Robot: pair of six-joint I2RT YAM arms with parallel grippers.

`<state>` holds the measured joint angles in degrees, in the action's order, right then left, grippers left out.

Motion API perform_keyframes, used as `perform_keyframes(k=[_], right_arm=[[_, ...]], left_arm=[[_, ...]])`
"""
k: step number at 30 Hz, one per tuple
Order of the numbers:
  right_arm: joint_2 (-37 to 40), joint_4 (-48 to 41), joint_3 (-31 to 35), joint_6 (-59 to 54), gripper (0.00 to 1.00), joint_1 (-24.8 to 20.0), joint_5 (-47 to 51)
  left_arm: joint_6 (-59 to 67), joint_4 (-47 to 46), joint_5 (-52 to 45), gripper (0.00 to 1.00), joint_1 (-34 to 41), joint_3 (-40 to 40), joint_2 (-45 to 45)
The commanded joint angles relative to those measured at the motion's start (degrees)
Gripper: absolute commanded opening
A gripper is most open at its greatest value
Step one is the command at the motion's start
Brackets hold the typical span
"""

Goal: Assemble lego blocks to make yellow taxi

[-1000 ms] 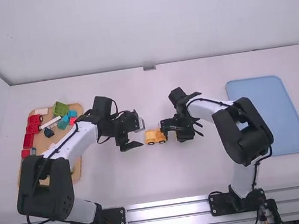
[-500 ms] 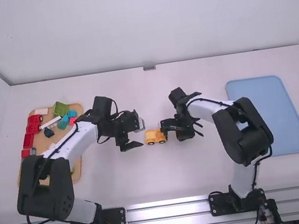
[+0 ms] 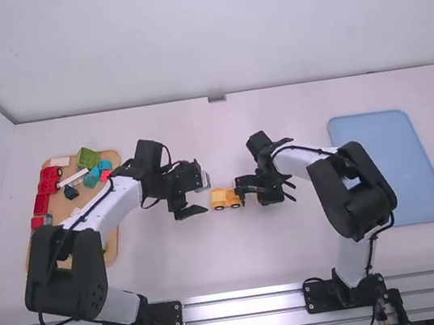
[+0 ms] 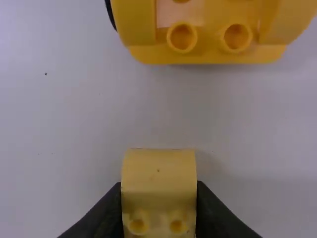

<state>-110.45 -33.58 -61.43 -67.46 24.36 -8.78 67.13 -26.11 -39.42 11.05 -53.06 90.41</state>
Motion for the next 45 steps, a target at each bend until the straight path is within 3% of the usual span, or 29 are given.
perform_keyframes(k=[1, 4, 12, 18, 21, 28, 30, 40, 45], right_arm=[[-0.55, -0.37, 0.35, 0.2, 0.31, 0.07, 0.52], [-0.55, -0.02, 0.35, 2.69, 0.3, 0.07, 1.05], [-0.55, 0.42, 0.35, 17.31, 0.1, 0.07, 2.36], [-0.55, 6.51, 0.33, 42.64, 0.1, 0.04, 2.43], [-0.55, 8.35, 0.33, 53.68, 0.02, 0.07, 2.8], [-0.55, 7.21, 0.35, 78.38, 0.0, -0.15, 2.8], [-0.55, 6.1, 0.35, 91.65, 0.0, -0.94, 2.75], [-0.55, 5.73, 0.35, 118.86, 0.0, -3.23, 1.09], [-0.55, 4.33, 0.35, 144.06, 0.0, -3.15, 1.18]], left_arm=[[0.24, -0.22, -1.53, 0.99, -0.2, 0.96, -1.49], [0.28, -0.2, -1.53, 0.99, -0.17, 0.96, -1.49], [0.39, 0.24, -1.51, 0.99, -0.17, 0.96, -1.49], [-2.38, 2.93, -0.17, 0.99, -0.17, 0.96, -1.49], [-4.83, 4.85, 0.04, 0.99, -0.17, 0.96, -1.49], [-6.49, 5.57, 1.9, 0.99, -0.17, 0.96, -1.49], [-6.49, 5.38, 1.92, 0.99, -0.17, 0.96, -1.49], [-6.43, 5.42, 1.29, 0.99, -0.17, 0.96, -1.49], [-6.43, 5.42, 1.31, 0.99, -0.17, 0.96, -1.49]])
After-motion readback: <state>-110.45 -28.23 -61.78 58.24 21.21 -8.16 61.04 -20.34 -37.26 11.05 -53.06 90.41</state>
